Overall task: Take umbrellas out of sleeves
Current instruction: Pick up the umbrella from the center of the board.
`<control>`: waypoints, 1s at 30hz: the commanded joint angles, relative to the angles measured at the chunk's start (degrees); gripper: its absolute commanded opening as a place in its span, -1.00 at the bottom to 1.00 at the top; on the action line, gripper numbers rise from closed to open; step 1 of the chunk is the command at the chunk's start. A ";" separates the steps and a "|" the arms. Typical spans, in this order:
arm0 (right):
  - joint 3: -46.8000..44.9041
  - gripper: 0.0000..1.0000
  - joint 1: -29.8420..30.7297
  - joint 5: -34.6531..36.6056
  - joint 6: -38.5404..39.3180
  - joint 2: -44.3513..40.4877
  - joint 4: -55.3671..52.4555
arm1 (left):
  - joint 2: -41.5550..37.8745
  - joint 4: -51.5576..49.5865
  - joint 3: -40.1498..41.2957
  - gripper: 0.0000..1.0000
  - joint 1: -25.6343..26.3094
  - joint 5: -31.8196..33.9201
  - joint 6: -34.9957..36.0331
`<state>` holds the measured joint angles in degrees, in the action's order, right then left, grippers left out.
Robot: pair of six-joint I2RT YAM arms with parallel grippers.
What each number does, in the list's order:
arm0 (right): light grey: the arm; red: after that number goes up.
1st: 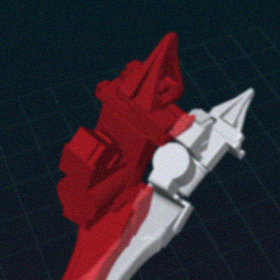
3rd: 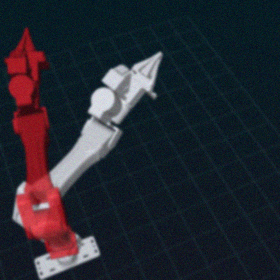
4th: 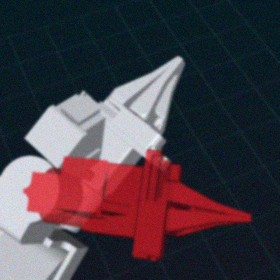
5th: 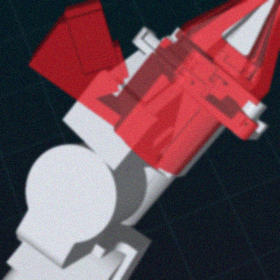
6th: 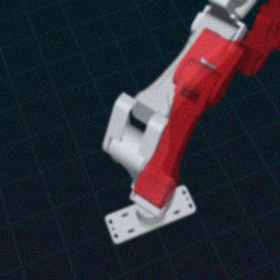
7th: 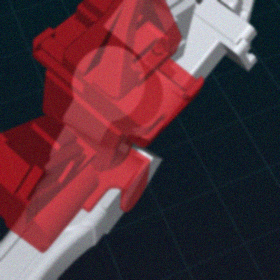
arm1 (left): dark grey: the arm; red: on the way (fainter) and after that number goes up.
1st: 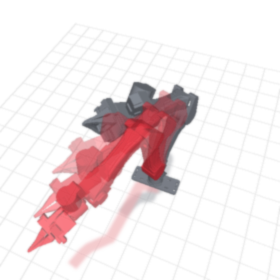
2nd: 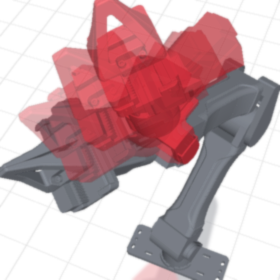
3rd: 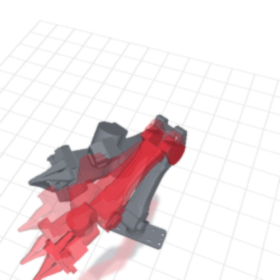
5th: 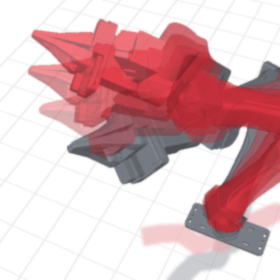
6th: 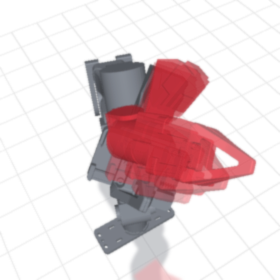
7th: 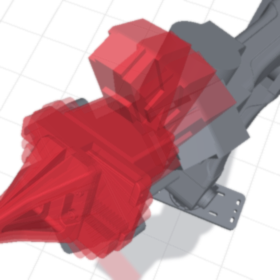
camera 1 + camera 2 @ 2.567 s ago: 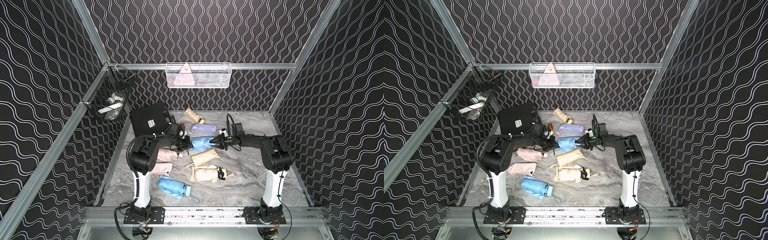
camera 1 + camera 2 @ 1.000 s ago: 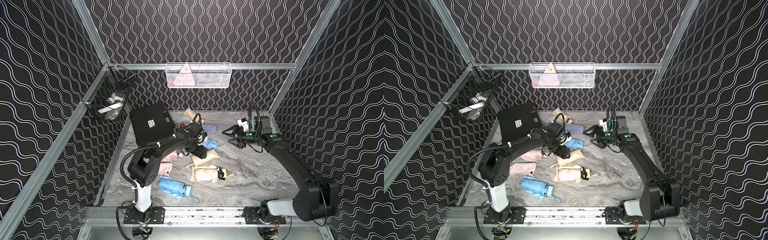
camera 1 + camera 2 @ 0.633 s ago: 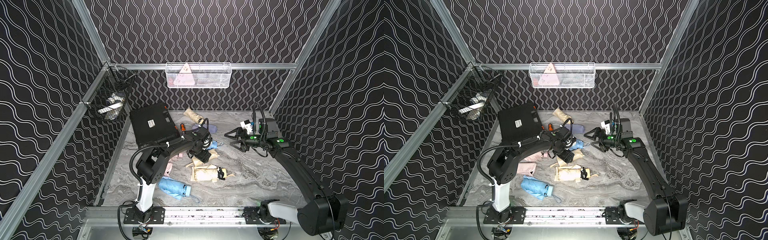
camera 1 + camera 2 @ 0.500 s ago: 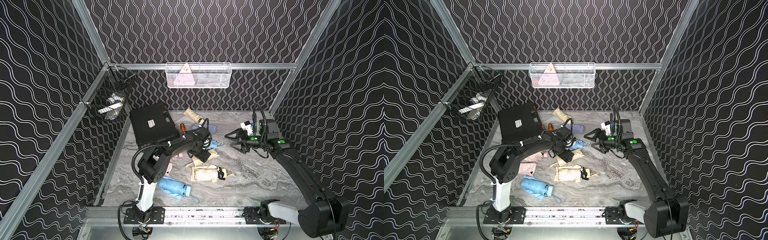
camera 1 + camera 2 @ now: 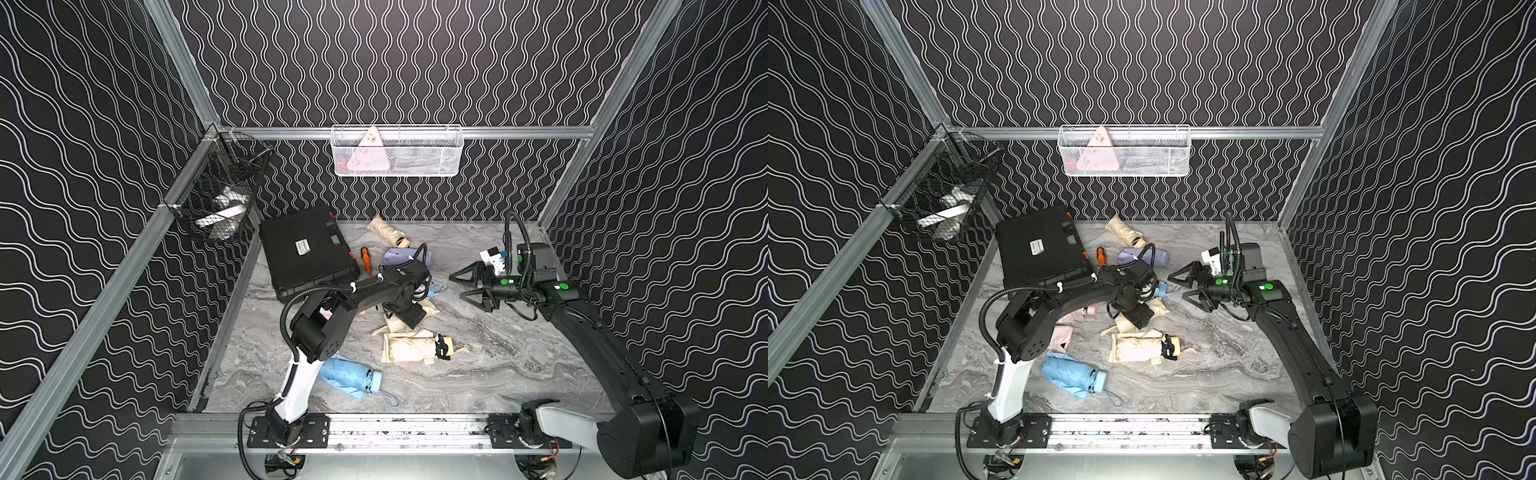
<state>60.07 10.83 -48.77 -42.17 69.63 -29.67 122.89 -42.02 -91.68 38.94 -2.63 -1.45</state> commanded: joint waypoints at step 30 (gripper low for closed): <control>2.13 0.80 0.48 1.44 0.07 -1.04 -0.56 | -22.92 1.92 4.93 -0.49 -3.29 -8.57 -16.45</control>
<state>61.65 11.00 -48.29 -42.24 68.95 -30.89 102.50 -42.70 -88.07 37.08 -8.62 -10.37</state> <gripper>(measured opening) 0.899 0.417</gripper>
